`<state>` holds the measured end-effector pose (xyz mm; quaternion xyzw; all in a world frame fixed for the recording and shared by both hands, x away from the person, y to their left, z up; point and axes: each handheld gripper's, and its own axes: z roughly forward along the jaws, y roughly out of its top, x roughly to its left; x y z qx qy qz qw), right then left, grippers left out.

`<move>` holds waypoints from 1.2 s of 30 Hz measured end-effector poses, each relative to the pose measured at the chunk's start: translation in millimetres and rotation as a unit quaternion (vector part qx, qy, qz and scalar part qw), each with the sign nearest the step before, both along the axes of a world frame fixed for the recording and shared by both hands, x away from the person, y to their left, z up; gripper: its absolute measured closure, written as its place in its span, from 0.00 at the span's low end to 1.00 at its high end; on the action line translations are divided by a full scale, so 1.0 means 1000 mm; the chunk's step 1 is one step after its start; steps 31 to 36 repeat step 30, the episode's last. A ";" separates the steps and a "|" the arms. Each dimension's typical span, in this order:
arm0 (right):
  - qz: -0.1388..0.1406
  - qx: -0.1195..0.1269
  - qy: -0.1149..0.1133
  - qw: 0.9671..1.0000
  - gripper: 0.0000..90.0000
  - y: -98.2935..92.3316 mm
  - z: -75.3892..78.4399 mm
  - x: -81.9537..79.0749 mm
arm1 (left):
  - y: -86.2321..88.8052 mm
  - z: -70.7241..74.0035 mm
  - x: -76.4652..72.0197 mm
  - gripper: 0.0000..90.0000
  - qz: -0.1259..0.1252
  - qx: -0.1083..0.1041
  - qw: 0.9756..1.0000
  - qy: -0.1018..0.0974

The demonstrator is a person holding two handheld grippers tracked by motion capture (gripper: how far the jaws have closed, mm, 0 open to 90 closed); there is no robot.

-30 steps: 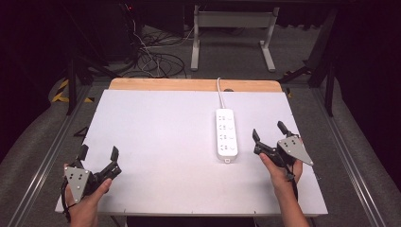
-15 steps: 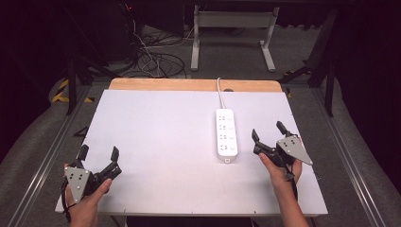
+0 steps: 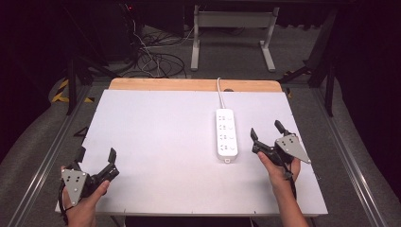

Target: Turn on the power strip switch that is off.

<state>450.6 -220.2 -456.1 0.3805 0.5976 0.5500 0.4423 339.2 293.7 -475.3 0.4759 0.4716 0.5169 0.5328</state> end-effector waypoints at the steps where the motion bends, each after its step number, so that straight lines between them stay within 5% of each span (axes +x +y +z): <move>1: 0.003 -0.001 0.000 1.000 0.14 0.001 0.000 0.001 | 0.000 0.000 0.000 0.11 0.000 0.000 1.000 0.001; 36: 0.003 -0.007 0.006 1.000 0.15 0.002 -0.001 0.001 | -0.002 -0.001 0.002 0.11 -0.004 0.001 1.000 0.003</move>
